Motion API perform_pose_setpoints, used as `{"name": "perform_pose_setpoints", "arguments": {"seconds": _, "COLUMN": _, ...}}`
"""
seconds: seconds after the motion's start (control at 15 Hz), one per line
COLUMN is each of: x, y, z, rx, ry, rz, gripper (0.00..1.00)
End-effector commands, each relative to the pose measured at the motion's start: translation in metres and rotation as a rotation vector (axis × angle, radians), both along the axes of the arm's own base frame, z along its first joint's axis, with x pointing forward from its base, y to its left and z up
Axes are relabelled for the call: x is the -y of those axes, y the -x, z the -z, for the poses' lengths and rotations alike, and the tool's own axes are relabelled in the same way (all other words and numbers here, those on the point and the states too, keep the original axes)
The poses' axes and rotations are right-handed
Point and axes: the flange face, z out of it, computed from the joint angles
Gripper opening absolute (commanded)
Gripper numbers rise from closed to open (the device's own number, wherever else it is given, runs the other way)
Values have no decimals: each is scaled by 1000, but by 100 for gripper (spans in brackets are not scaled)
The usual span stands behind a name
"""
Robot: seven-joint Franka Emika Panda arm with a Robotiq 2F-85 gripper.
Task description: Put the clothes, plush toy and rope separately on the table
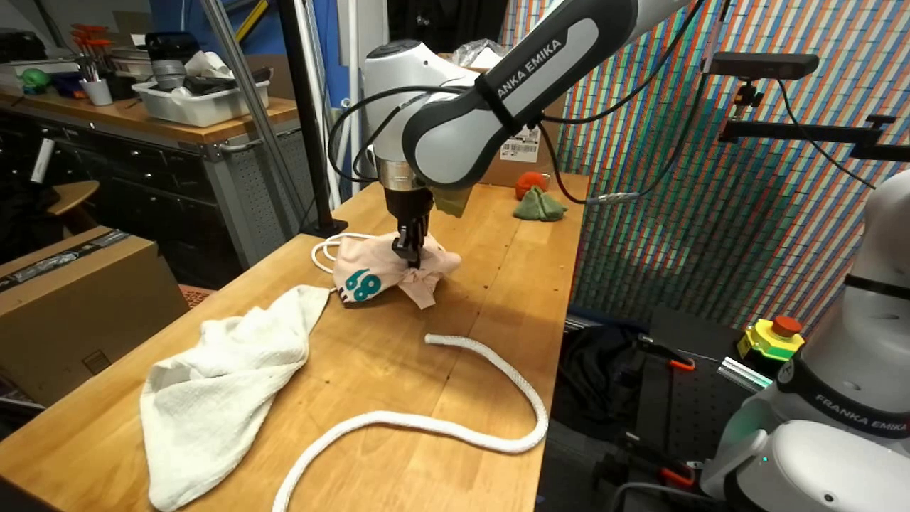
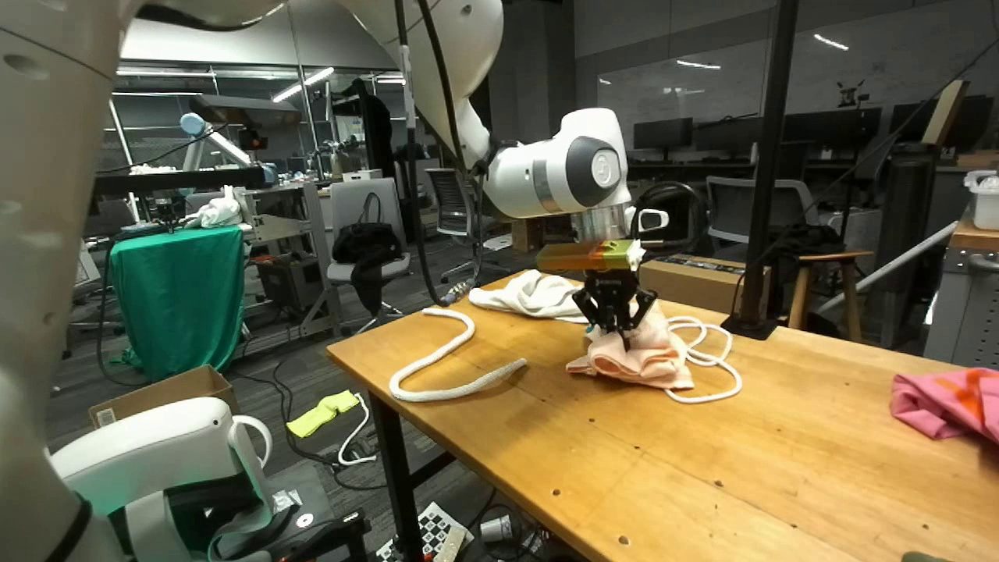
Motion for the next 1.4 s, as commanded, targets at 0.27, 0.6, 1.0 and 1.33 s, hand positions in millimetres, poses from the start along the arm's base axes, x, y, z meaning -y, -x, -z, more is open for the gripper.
{"name": "perform_pose_setpoints", "arguments": {"seconds": 0.27, "x": 12, "y": -4, "z": -105, "rx": 241, "ry": -5, "rz": 0, "gripper": 7}}
{"name": "perform_pose_setpoints", "arguments": {"seconds": 0.6, "x": 30, "y": -1, "z": -139, "rx": 317, "ry": 27, "rz": 19, "gripper": 7}}
{"name": "perform_pose_setpoints", "arguments": {"seconds": 1.0, "x": 64, "y": 41, "z": -168, "rx": 202, "ry": 63, "rz": -41, "gripper": 8}}
{"name": "perform_pose_setpoints", "arguments": {"seconds": 1.33, "x": 103, "y": 88, "z": -177, "rx": 32, "ry": 97, "rz": -78, "gripper": 8}}
